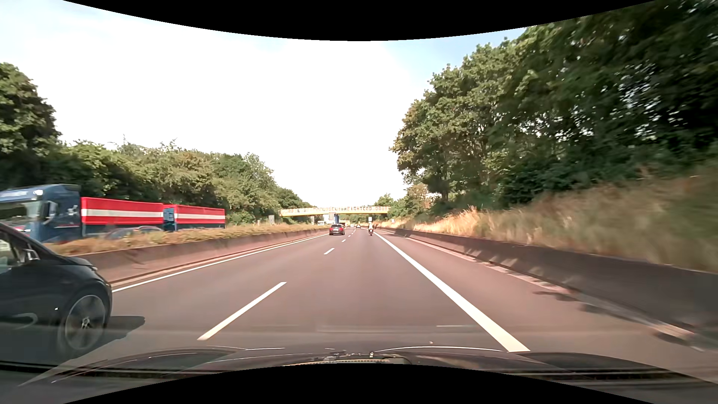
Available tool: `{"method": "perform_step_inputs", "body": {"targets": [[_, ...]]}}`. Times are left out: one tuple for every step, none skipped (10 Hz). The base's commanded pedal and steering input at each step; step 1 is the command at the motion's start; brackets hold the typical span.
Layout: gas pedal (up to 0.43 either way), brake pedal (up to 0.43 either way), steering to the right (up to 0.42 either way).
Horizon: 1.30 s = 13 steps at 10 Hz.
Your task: Follow the waypoints while adhering to traffic rules and regulations
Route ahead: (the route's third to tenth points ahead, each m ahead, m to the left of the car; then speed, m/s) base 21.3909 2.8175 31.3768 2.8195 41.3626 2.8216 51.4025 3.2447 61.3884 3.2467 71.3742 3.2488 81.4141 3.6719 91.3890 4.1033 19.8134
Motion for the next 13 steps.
{"method": "perform_step_inputs", "body": {"targets": [[0.0,0.0,-0.005],[0.0,0.0,-0.005],[0.0,0.0,-0.005],[0.0,0.0,-0.005],[0.0,0.0,-0.005],[0.02,0.0,-0.005],[0.039,0.0,-0.005],[0.039,0.0,-0.005],[0.039,0.0,-0.005],[0.039,0.0,-0.005],[0.067,0.0,-0.005],[0.098,0.0,-0.005],[0.11,0.0,-0.005]]}}
